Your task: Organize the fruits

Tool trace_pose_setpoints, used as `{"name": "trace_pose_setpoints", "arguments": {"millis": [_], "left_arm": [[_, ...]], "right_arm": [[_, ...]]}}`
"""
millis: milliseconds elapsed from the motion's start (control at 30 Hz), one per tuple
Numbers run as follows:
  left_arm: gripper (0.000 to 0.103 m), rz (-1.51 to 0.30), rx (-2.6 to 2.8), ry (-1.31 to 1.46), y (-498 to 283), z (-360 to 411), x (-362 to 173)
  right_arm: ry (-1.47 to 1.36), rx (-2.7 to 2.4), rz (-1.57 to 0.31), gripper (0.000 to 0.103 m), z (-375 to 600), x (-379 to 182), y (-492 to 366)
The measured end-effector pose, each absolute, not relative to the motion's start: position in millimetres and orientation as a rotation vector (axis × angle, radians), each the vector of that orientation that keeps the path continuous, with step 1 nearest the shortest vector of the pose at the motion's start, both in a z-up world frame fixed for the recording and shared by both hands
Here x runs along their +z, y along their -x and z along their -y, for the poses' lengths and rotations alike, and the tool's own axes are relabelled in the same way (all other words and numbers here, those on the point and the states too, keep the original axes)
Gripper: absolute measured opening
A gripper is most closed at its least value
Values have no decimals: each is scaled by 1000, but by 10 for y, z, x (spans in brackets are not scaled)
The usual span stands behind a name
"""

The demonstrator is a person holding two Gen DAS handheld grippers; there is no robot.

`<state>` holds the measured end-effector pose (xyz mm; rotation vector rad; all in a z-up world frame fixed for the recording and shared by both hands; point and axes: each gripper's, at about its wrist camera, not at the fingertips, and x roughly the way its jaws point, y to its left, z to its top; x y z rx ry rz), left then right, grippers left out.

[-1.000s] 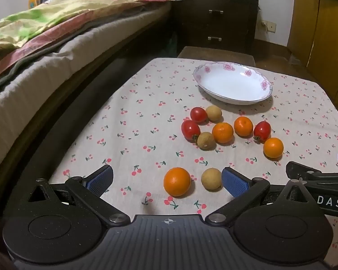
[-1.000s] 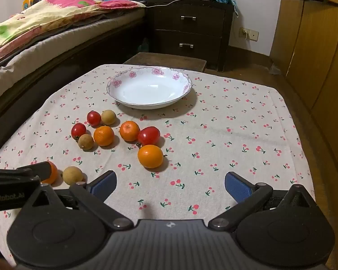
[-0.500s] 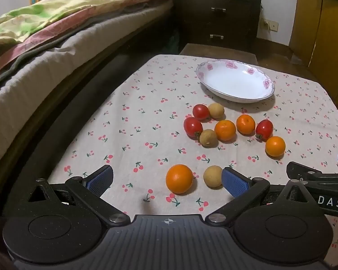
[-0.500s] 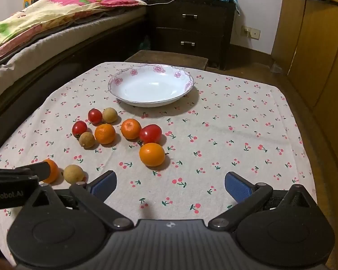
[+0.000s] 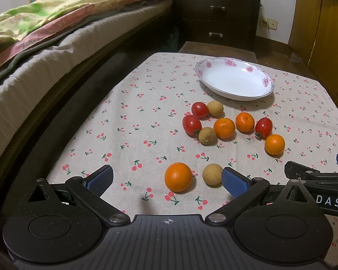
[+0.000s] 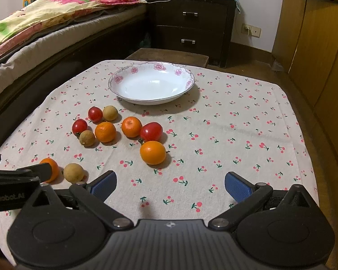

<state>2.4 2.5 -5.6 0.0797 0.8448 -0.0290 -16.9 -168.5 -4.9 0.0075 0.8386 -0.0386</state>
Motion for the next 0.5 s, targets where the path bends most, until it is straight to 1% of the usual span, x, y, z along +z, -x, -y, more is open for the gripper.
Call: {"name": "trace_pose_setpoints", "arguments": {"millis": [500], "left_arm": [[103, -847, -33, -77, -16, -17, -51]], "right_arm": [[-14, -36, -859, 102, 1688, -70, 148]]}}
